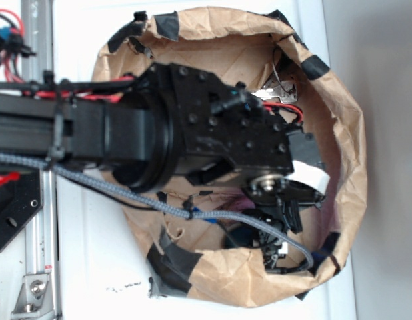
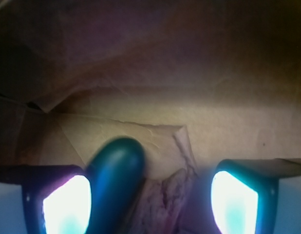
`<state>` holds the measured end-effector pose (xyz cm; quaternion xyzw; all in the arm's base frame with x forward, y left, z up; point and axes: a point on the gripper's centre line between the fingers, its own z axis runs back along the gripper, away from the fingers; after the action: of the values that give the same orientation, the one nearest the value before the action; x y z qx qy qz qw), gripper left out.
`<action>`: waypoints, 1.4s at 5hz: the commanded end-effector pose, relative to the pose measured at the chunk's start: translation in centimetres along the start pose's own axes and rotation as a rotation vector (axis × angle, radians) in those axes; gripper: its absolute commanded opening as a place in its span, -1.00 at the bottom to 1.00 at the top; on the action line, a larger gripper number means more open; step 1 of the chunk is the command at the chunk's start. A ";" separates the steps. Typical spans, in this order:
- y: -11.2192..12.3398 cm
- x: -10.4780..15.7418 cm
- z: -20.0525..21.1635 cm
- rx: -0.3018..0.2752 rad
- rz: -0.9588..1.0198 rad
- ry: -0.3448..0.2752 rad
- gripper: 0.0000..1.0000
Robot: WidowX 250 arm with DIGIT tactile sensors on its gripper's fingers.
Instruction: Grab the plastic pickle.
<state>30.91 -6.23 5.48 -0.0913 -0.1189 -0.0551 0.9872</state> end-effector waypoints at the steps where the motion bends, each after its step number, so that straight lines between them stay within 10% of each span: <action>1: -4.4 1.8 0.7 -0.032 -0.084 -0.066 1.00; 4: -3.7 0.5 -1.3 -0.127 -0.104 0.005 0.94; 5: -3.1 -0.4 -1.1 -0.140 -0.102 0.022 -1.00; 7: -2.2 -0.7 -1.6 -0.113 -0.080 0.020 -1.00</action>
<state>30.13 -8.57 2.95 -0.1418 -0.0965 -0.1059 0.9795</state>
